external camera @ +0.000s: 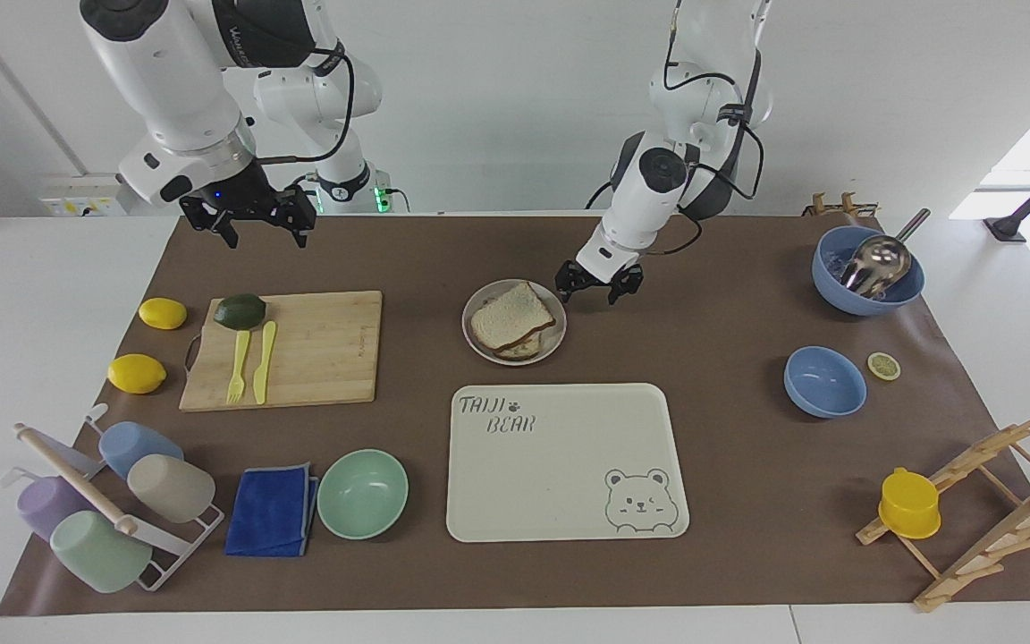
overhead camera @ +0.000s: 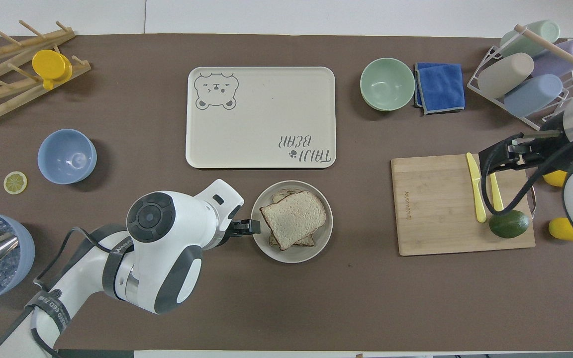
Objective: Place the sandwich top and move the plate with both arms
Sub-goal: 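Grasp the white plate rim with the left gripper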
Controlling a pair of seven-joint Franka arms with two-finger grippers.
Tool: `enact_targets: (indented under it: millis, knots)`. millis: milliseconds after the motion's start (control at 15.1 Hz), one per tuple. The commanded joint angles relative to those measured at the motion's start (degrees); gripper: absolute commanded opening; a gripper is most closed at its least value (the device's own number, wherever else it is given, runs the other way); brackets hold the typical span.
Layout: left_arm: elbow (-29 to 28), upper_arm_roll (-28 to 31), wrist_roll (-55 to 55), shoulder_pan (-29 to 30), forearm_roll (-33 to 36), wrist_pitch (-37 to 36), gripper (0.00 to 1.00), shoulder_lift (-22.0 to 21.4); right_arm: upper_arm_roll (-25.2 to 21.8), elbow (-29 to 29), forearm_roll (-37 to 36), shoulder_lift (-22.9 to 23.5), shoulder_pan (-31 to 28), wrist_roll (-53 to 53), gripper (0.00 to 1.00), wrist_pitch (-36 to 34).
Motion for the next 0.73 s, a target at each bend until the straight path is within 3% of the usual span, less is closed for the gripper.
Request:
enact_targets:
  millis: [0, 531, 664]
  knots:
    - [-1.4, 0.9, -0.7, -3.5, -2.3, 4.7, 0.92, 1.7, -0.1, -1.8, 1.1, -1.8, -1.9, -2.3, 1.0, 1.7]
    - [-1.2, 0.8, -0.6, -4.6, -3.6, 7.0, 0.62, 4.2, -0.9, -1.2, -1.7, -1.8, -2.0, -5.3, 1.0, 0.5]
    - [-1.1, 0.8, -0.6, -4.7, -3.7, 7.0, 0.5, 4.2, -1.0, -1.2, -2.2, -2.0, -2.4, -5.5, 1.0, -0.4]
